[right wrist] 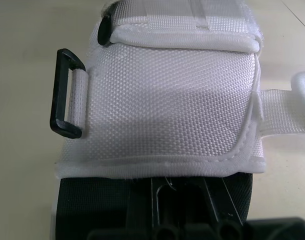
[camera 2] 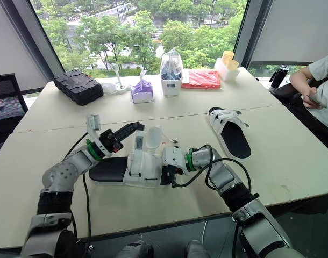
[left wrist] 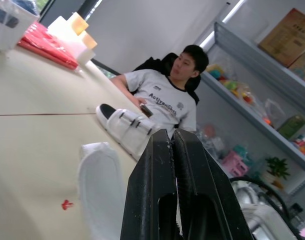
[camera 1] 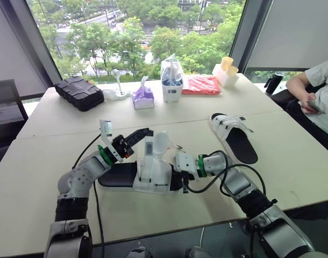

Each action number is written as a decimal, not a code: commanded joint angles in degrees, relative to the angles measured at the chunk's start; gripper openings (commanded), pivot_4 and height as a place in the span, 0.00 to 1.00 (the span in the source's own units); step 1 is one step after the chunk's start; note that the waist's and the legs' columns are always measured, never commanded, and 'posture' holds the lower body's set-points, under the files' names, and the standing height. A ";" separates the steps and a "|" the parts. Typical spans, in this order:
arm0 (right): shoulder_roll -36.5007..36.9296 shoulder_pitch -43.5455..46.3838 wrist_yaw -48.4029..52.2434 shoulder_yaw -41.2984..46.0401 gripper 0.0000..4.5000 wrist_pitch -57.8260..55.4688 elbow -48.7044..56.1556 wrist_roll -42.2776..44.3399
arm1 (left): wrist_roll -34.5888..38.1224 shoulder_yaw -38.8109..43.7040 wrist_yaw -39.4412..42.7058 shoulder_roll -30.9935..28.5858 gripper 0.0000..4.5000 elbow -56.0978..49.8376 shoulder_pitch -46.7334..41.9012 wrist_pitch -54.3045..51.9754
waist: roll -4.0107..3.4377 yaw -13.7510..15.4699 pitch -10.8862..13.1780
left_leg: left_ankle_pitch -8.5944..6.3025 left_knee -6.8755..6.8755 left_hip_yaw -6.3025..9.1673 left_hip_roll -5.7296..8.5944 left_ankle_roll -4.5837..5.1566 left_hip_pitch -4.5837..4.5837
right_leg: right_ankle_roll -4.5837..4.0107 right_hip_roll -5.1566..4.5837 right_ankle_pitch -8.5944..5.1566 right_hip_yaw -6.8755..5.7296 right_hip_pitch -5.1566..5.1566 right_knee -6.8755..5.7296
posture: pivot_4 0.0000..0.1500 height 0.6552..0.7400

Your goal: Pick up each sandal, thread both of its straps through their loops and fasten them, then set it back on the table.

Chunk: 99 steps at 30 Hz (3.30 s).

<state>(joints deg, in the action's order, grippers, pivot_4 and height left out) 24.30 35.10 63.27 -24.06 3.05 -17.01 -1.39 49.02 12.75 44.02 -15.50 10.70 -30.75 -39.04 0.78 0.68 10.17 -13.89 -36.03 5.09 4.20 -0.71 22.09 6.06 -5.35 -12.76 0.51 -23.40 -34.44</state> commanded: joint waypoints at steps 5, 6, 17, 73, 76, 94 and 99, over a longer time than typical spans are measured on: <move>1.72 -2.51 0.90 -2.01 0.00 -2.28 -2.34 -3.09 | -1.78 1.34 -2.43 0.61 0.02 1.11 -4.11 1.97 | 0.00 0.00 0.00 | 0.00 0.00 0.01 0.00 0.00 0.01 | 0.01 0.00 0.00 0.00 -0.01 0.00 | 1.00 1.00; 1.74 -2.53 0.90 -2.02 0.00 -2.26 -2.33 -3.12 | -1.81 1.42 -2.60 0.53 0.02 1.18 -4.20 1.86 | 0.00 0.01 0.00 | 0.00 0.00 0.00 0.00 0.00 0.01 | 0.01 0.00 0.01 0.00 -0.01 0.00 | 1.00 1.00; 1.67 -2.48 0.95 -2.09 0.00 -2.18 -2.38 -3.18 | -1.80 1.77 -4.43 0.53 0.02 -0.15 -2.19 1.78 | 0.00 -0.01 0.00 | 0.00 -0.02 0.01 0.00 0.00 0.01 | 0.05 0.00 0.03 0.00 0.00 0.00 | 1.00 1.00; 1.03 -2.26 0.12 -2.17 0.00 -1.91 -3.05 -3.61 | -31.14 -11.32 22.12 -12.99 0.03 21.61 -10.96 28.07 | -0.07 -0.30 -0.18 | 0.00 0.01 -0.04 -0.01 0.02 -0.04 | 0.08 0.02 0.05 -0.01 -0.03 -0.07 | 1.00 1.00; 1.10 -2.20 0.20 -2.15 0.00 -1.83 -3.19 -3.60 | -32.98 -13.21 23.66 -12.22 0.01 23.66 -11.53 30.46 | -0.07 -0.29 -0.18 | 0.00 0.00 -0.04 -0.01 0.02 -0.04 | 0.08 0.02 0.05 -0.01 -0.02 -0.07 | 1.00 1.00; 0.90 -1.72 0.04 -2.32 0.00 -1.54 -3.80 -3.75 | -39.80 -22.64 38.31 -13.81 0.01 27.84 -13.64 30.92 | -0.07 -0.43 -0.18 | -0.01 0.00 -0.06 -0.01 0.06 -0.04 | 0.09 0.03 0.04 -0.01 -0.02 -0.11 | 1.00 1.00; 0.93 -1.71 -0.16 -2.34 0.00 -1.35 -3.82 -3.75 | -42.72 -23.26 36.51 -14.48 0.01 31.23 -14.50 32.90 | -0.07 -0.45 -0.18 | -0.02 -0.01 -0.06 -0.01 0.06 -0.06 | 0.09 0.03 0.04 -0.01 -0.02 -0.16 | 1.00 1.00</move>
<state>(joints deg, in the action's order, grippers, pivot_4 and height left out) 23.99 35.17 62.79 -24.49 3.14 -17.17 -1.72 8.59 -8.85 80.32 -29.10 40.54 -45.72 -6.78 0.72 0.23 9.99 -13.90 -36.05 5.03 4.19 -0.64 22.02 6.17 -5.32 -12.72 0.50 -23.43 -34.62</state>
